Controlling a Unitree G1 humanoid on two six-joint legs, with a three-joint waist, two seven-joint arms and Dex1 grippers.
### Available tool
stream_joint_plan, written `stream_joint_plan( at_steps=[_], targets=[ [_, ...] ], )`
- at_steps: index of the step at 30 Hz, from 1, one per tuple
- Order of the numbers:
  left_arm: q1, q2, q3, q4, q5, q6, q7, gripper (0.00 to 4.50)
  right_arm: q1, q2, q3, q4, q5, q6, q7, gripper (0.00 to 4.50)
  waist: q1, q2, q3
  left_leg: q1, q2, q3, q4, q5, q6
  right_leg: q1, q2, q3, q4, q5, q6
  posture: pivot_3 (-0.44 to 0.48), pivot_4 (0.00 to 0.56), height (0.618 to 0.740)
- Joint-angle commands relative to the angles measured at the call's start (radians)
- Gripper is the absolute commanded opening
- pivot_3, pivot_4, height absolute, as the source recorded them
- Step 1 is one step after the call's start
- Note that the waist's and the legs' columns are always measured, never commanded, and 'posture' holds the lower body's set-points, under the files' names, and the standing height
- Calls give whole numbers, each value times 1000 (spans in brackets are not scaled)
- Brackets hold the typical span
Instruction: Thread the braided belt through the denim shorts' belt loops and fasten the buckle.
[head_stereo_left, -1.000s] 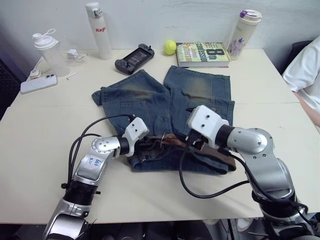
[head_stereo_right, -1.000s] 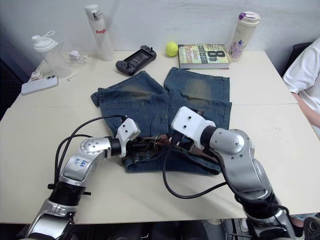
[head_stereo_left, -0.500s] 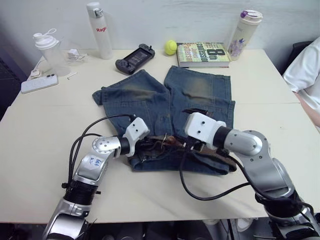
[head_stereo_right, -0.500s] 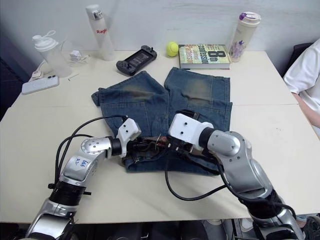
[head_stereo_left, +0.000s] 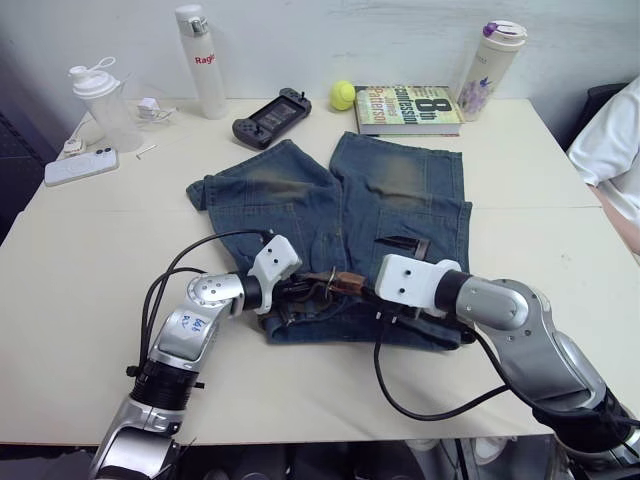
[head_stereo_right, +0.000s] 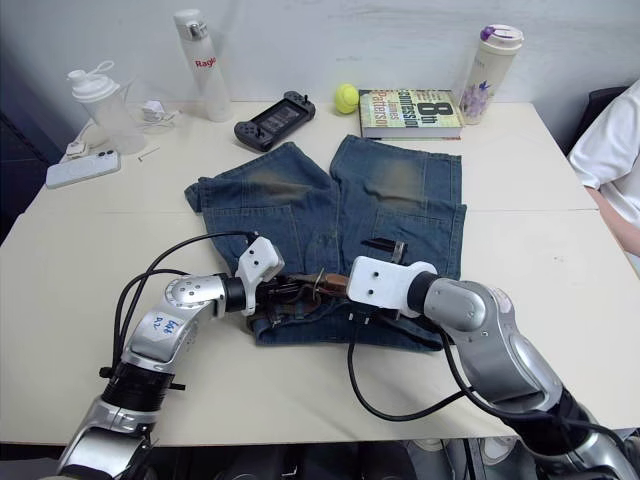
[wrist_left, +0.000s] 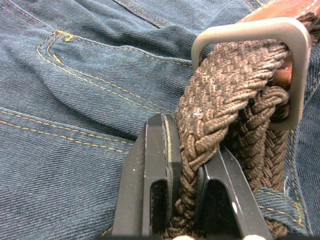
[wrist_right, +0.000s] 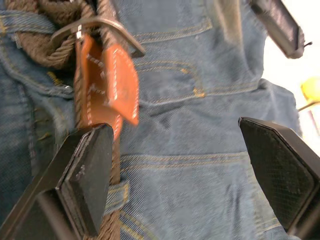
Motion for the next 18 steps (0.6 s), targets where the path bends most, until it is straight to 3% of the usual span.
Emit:
stream_joint_plan(
  at_steps=[1,5,6,8,15,18],
  targets=[
    [1,-4,-16,-5,-12,6,-7,0,-29,24,16,-9,-31,-36,-20,4294,3,0,0,0,0,0,0,0,0,0,0,0,0,0,0,0,150,740],
    [1,-2,-15,-4,-11,6,-6,0,-39,28,22,-8,-39,-42,-13,4294,4,0,0,0,0,0,0,0,0,0,0,0,0,0,0,0,150,740],
    [0,-2,-15,-3,-10,5,-6,0,-37,25,22,-8,-41,-43,-11,4062,4,0,0,0,0,0,0,0,0,0,0,0,0,0,0,0,150,740],
    [0,-2,-14,-1,-10,6,-5,0,-31,17,25,-10,-47,-49,-8,3554,4,0,0,0,0,0,0,0,0,0,0,0,0,0,0,0,150,740],
    [-4,-3,-13,-1,-11,-1,-6,0,2,21,44,-14,-56,-52,3,185,5,0,0,0,0,0,0,0,0,0,0,0,0,0,0,0,150,740],
    [-6,-3,-8,-2,-12,-11,-5,0,8,25,52,-11,-65,-54,7,84,4,0,0,0,0,0,0,0,0,0,0,0,0,0,0,0,150,740]
  ],
)
